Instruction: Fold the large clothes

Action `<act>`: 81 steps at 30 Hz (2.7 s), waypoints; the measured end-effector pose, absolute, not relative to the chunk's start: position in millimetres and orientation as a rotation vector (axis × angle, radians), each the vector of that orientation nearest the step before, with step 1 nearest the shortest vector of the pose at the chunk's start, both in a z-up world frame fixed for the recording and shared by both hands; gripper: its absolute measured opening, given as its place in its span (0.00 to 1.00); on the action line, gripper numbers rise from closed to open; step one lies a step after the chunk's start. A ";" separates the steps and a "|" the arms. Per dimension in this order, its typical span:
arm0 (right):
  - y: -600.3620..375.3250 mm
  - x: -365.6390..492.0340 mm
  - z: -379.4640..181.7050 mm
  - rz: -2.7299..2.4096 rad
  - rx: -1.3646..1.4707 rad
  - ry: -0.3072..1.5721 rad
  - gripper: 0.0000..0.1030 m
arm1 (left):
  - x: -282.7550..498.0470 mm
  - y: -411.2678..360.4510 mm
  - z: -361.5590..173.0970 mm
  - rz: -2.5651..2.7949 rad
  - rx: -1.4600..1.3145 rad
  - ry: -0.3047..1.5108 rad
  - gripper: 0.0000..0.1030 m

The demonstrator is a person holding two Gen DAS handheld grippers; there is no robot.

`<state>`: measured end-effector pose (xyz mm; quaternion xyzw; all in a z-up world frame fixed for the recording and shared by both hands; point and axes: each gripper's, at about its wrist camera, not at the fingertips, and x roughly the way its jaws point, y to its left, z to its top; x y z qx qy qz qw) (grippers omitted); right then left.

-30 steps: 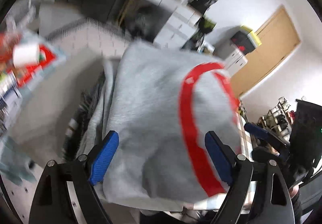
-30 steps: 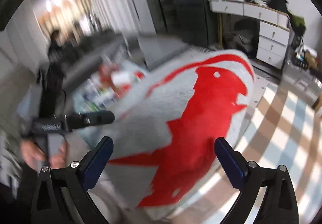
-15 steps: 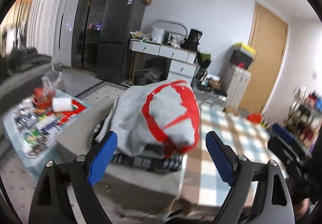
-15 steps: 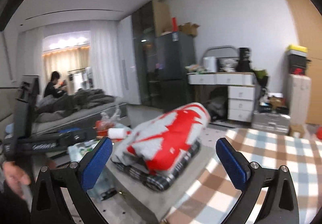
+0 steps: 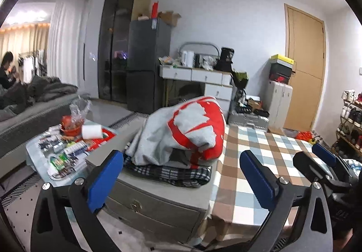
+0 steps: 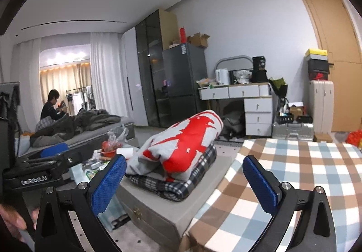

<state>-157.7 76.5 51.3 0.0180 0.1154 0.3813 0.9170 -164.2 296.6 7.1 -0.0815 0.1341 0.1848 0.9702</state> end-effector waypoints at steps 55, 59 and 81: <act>34.2 -188.2 56.0 0.744 0.101 0.170 1.00 | -180.3 258.9 -8.4 0.394 -0.073 0.278 0.98; 35.2 -187.8 55.9 0.743 0.099 0.169 1.00 | -177.8 260.3 -10.2 0.387 -0.074 0.287 0.98; 33.1 -187.9 49.7 0.746 0.082 0.178 1.00 | -171.5 261.7 -11.8 0.388 -0.075 0.317 0.98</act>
